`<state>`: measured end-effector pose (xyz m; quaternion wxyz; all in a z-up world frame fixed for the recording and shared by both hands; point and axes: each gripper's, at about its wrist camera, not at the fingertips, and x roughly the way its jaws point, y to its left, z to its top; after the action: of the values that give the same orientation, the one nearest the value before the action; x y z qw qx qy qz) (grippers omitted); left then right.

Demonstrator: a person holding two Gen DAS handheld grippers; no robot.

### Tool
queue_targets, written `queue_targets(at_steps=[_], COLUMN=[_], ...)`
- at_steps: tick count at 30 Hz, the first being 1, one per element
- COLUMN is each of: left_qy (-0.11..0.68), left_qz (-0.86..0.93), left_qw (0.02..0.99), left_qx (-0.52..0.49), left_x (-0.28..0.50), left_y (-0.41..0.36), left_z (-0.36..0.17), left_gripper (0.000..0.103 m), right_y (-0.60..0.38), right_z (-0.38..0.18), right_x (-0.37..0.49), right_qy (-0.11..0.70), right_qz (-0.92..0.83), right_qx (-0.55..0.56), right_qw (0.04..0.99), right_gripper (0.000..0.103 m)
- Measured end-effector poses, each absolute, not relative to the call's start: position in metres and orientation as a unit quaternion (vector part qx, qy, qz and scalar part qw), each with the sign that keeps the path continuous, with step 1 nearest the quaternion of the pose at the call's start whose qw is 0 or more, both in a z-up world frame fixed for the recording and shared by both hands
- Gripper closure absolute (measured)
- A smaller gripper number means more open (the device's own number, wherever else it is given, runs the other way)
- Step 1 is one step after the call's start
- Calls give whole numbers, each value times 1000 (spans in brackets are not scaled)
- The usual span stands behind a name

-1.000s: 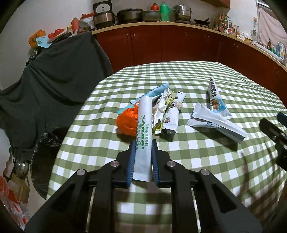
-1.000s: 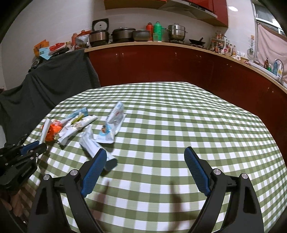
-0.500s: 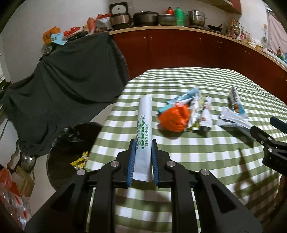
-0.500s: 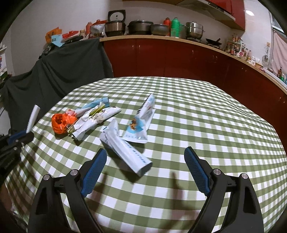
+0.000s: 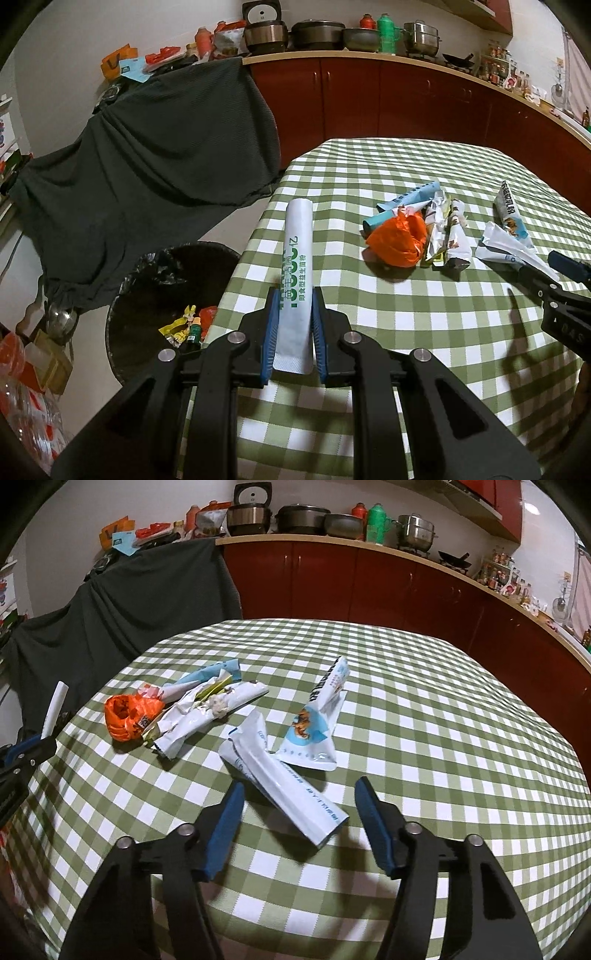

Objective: Collect trash
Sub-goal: 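Grasp the white tube with green print with the left tool and lift, then grasp the white tube with blue print with the right tool while the left tool holds its tube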

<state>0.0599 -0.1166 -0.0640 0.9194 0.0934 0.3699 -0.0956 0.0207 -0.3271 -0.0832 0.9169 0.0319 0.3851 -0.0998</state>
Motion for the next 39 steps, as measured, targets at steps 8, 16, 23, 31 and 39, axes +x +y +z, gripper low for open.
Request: queue_targets(at_steps=[8,16,23,31,39], left_qy=[372,371,372,371,371], left_qz=[-94,-93,-93,-90,-82], left_qw=[919,920,920,921,922], left_qx=[90,87,85,83,80], left_x=[61,63,62,62,64], left_y=[-111,-106,-104,-100,-94], left_z=[-65,-66,-67,-67,-67], left_gripper=[86,86,86,86,86], right_y=[-323,-323,-323,-318,-318], right_z=[-86,-84,-84,-82,-81], right_x=[20,16,12,11,23], right_qy=[397,396,394,403,398], right_qz=[-83,-79,-74,-64,-73], right_qx=[37,50,64,68,62], right_qw=[913,914,914,911,913], right_gripper=[67,83,93,73,62])
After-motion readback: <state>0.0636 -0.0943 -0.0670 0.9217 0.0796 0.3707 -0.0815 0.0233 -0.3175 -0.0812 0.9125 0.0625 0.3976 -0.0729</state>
